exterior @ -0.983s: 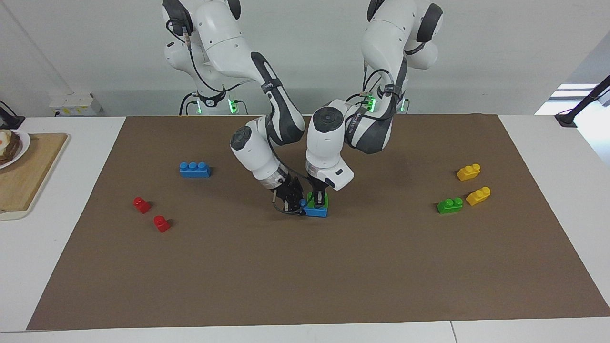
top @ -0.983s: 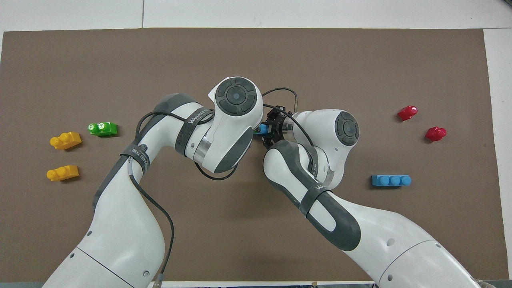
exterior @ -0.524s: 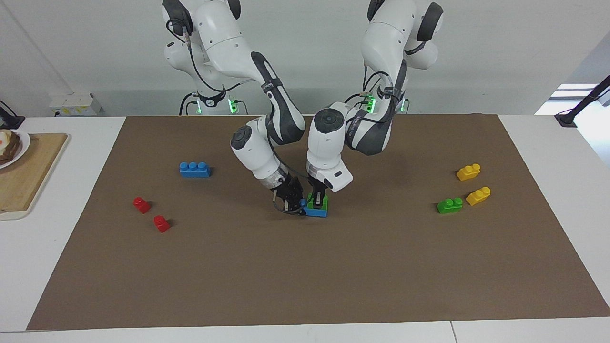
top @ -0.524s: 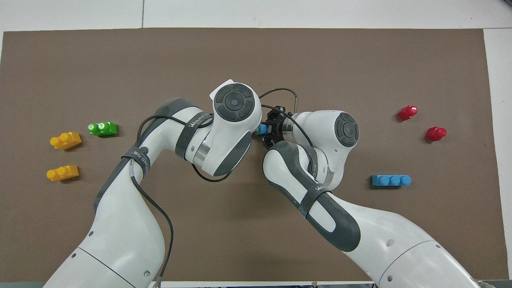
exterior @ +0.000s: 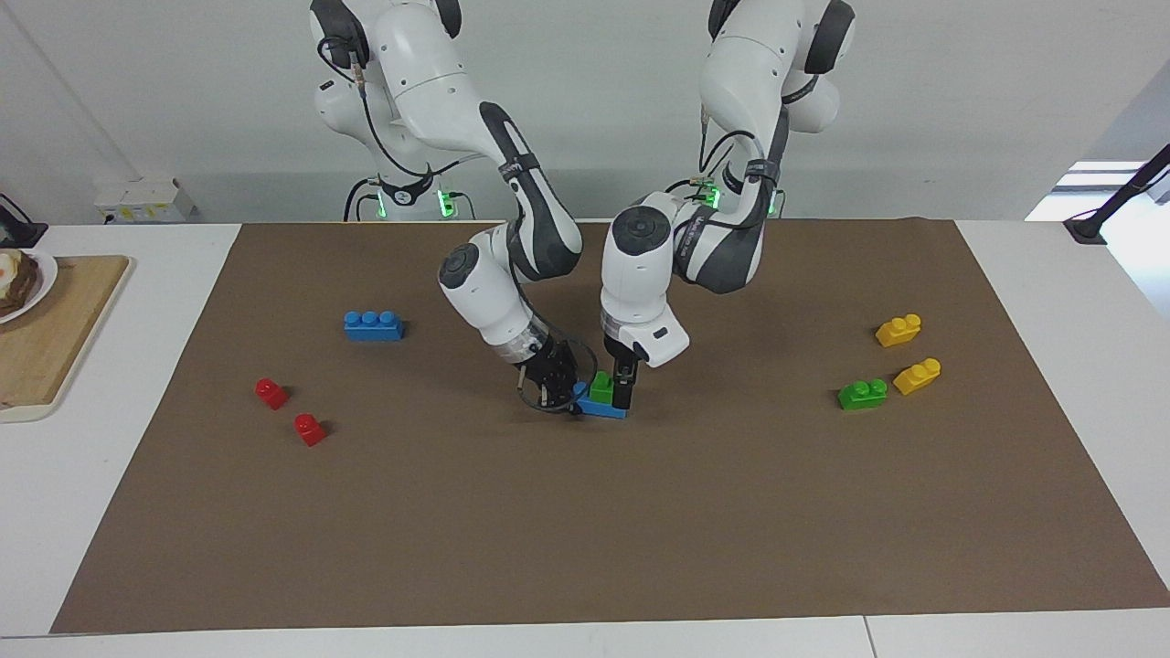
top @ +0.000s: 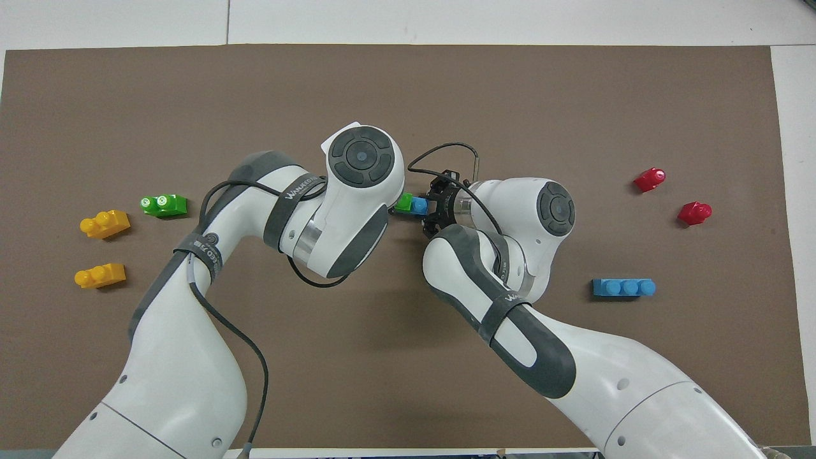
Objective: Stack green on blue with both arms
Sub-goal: 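Open the left gripper and withdraw it from the stacked bricks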
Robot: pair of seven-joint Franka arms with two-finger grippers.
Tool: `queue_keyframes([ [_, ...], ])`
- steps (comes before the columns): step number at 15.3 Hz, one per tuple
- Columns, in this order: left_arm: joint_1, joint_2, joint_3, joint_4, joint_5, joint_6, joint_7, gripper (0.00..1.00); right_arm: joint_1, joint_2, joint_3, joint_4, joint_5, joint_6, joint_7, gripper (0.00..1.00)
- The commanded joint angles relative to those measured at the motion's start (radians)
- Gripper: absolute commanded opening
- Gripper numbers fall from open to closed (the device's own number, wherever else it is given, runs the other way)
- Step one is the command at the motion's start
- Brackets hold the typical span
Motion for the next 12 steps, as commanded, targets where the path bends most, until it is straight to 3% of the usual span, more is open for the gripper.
queue_keyframes([
  [1,0.065,-0.101,-0.005,-0.025,0.007,-0.06,0.11,1.0,-0.012,0.023,-0.008,-0.05,0.006,0.03,-0.05,0.9],
  [6,0.189,-0.185,-0.007,-0.024,0.004,-0.168,0.437,1.0,-0.032,0.023,-0.008,-0.032,0.003,0.001,-0.054,0.99],
  [12,0.427,-0.257,-0.005,-0.031,-0.03,-0.293,1.066,1.0,-0.144,-0.018,-0.015,0.022,-0.041,-0.172,-0.112,0.99],
])
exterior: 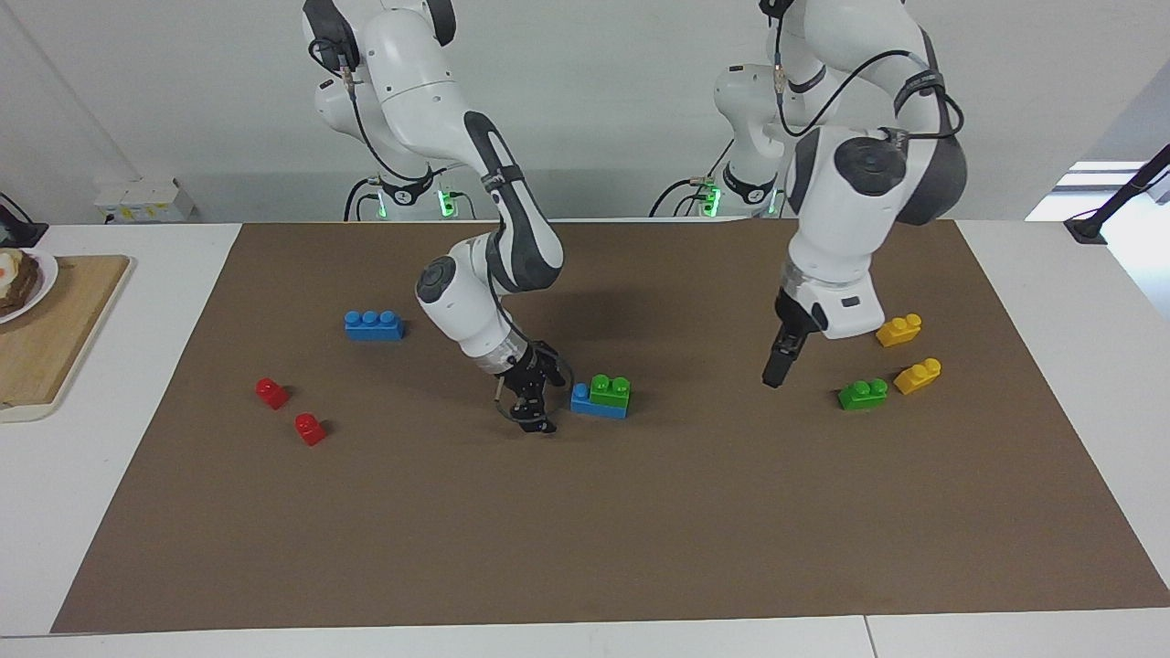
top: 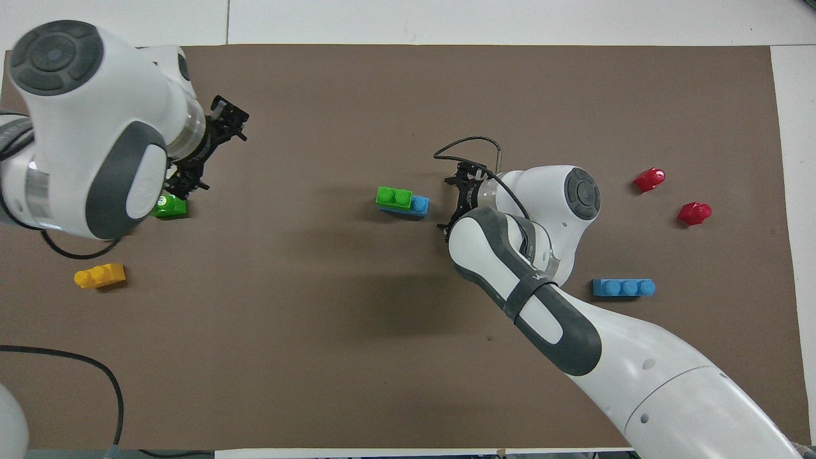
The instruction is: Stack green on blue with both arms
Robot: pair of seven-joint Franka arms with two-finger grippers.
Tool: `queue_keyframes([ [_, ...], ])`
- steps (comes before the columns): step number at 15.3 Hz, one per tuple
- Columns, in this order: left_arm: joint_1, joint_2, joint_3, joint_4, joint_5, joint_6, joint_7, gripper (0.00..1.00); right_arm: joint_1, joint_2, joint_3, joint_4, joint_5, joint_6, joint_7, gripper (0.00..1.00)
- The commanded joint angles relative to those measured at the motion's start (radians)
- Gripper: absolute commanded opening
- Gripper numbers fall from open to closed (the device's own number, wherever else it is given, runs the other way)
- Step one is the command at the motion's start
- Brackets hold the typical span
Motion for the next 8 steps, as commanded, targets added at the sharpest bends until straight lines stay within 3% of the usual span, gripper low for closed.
queue_keyframes([
  [1,0.074,-0.043,-0.009,-0.025,-0.016,-0.074,0.297,1.0,-0.071,-0.032,0.002,0.035,-0.088,-0.106,-0.087,0.99],
  [6,0.139,-0.088,-0.007,-0.031,-0.016,-0.161,0.58,1.0,-0.114,-0.098,0.002,0.087,-0.44,-0.18,-0.3,0.99],
  [8,0.146,-0.111,-0.004,-0.04,-0.014,-0.211,0.669,1.0,-0.143,-0.133,0.0,0.087,-0.514,-0.218,-0.43,0.99],
])
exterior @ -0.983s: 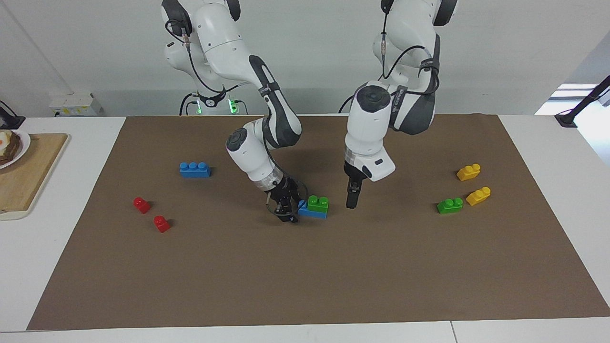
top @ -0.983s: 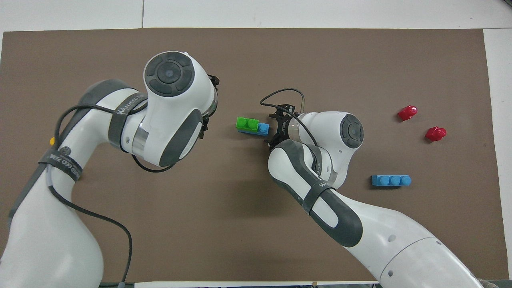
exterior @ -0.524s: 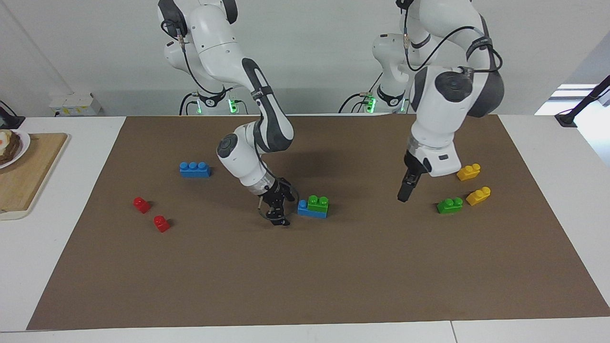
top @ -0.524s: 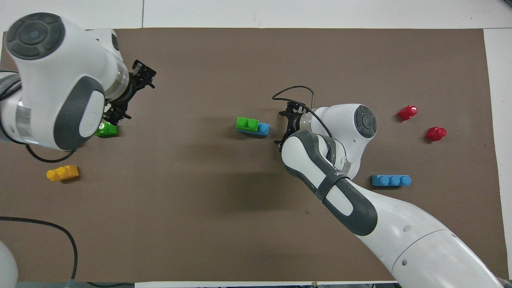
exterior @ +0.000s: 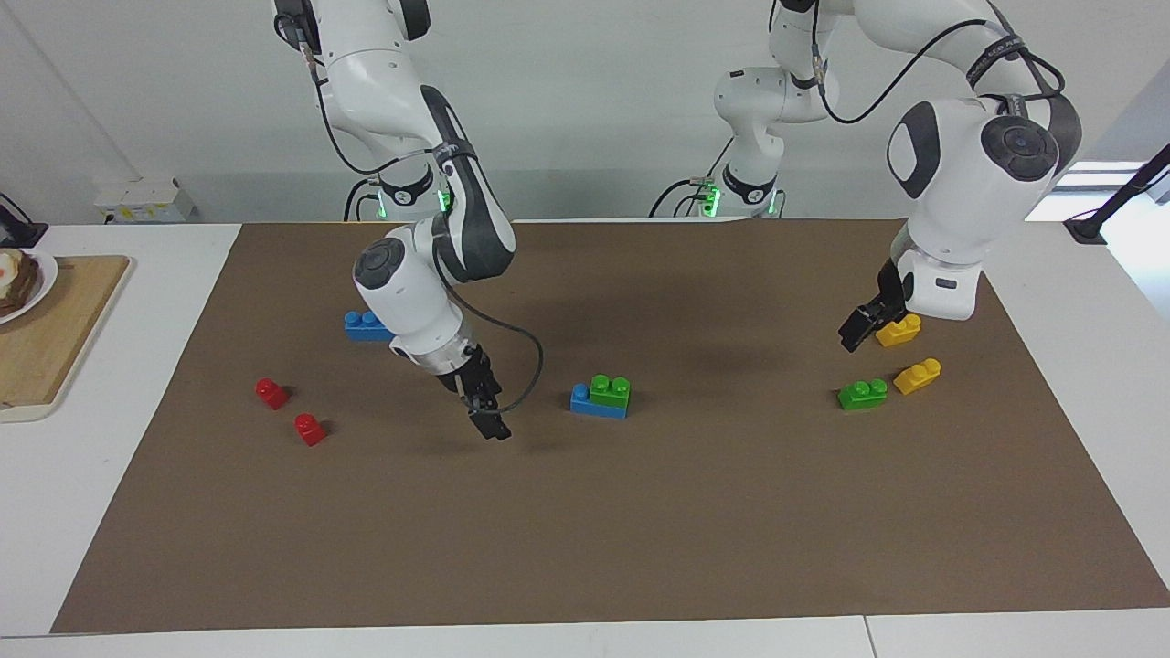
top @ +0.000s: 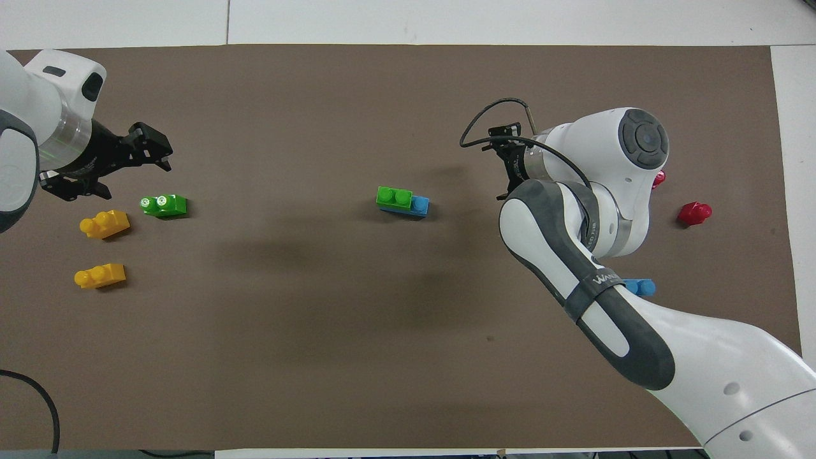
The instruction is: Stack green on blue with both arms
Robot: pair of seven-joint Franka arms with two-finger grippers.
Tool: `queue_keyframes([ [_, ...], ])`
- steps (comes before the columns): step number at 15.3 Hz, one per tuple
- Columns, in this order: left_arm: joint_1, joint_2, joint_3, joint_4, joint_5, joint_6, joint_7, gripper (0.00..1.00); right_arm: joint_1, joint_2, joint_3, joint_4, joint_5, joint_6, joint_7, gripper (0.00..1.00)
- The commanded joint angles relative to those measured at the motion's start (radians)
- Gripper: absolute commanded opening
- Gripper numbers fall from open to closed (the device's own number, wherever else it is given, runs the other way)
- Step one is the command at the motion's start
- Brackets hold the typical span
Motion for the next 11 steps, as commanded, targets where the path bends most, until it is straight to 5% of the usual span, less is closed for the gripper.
queue_keyframes([
  [1,0.016,-0.077,0.007,-0.055,-0.008,-0.064,0.137,1.0,-0.047,-0.057,0.007,-0.004,-0.109,-0.072,-0.233,0.99],
  [5,0.073,-0.161,0.022,-0.121,-0.013,-0.106,0.269,1.0,-0.104,-0.192,0.009,-0.004,-0.279,-0.258,-0.586,1.0],
  [11,0.062,-0.238,0.022,-0.196,-0.013,-0.143,0.317,1.0,-0.199,-0.361,0.009,-0.022,-0.286,-0.421,-0.999,1.0],
])
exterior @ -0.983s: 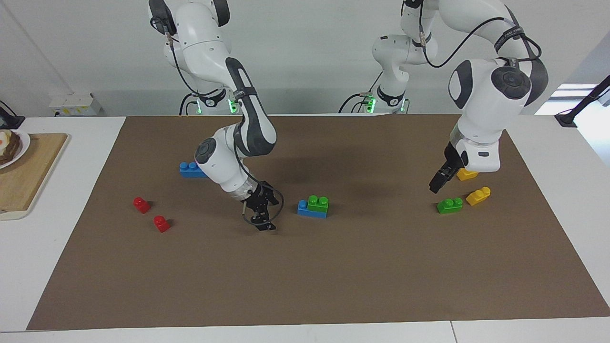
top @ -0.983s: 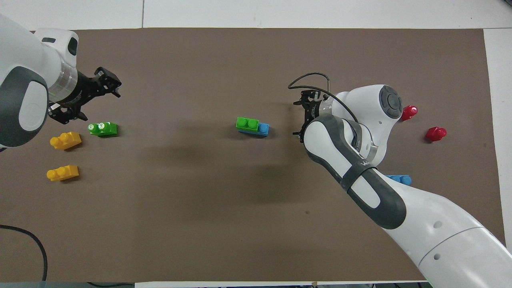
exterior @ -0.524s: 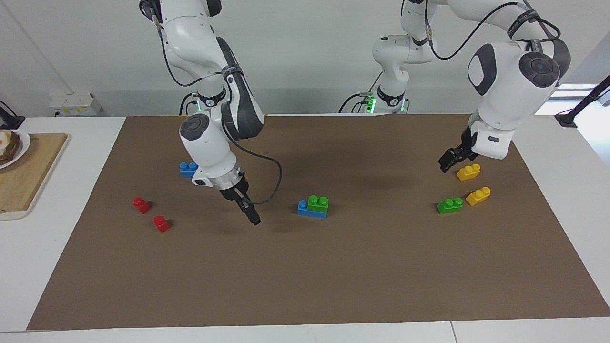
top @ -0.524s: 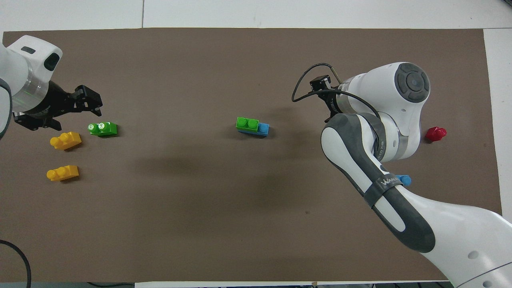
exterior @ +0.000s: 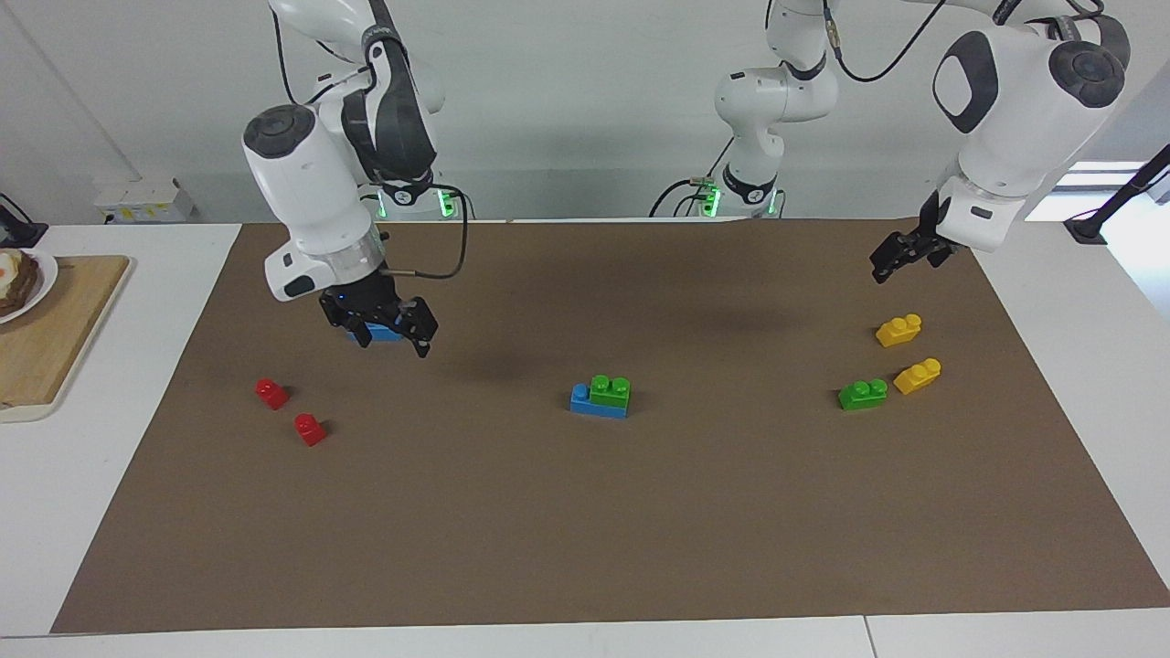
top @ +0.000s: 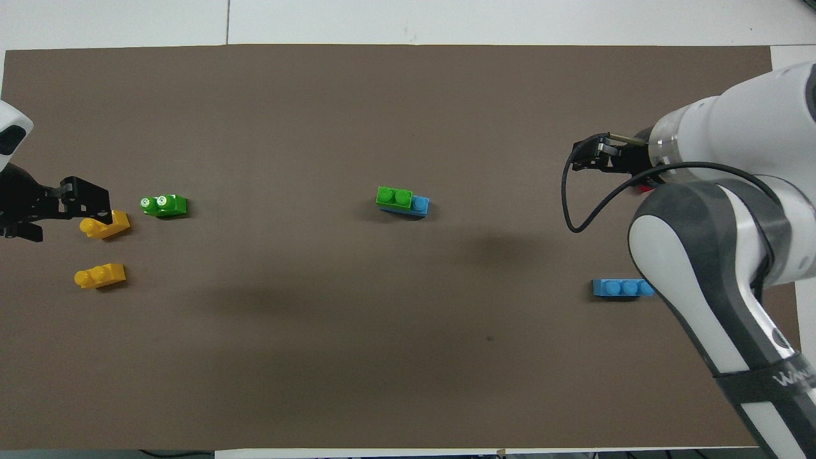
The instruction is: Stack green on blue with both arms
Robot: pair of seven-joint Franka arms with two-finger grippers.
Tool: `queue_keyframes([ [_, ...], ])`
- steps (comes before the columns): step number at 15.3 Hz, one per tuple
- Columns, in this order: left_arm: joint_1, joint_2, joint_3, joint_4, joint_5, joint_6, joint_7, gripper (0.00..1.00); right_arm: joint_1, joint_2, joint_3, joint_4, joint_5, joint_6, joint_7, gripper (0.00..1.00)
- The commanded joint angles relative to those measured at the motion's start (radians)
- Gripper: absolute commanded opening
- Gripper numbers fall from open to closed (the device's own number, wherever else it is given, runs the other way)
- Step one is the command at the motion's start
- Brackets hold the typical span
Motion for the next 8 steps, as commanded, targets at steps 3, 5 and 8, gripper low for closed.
queue_keyframes([
  [3,-0.014,-0.072,0.0,-0.124,-0.013,0.065,0.094,1.0,-0.075,-0.11,0.009,-0.022,-0.021,-0.197,-0.306,1.0],
  [5,-0.032,-0.068,0.006,-0.116,-0.031,0.062,0.097,1.0,-0.078,-0.123,0.003,-0.016,-0.032,-0.24,-0.322,1.0],
  [8,-0.034,-0.025,0.013,-0.072,-0.044,0.055,0.095,1.0,-0.078,-0.129,0.0,-0.016,-0.096,-0.28,-0.339,1.0],
])
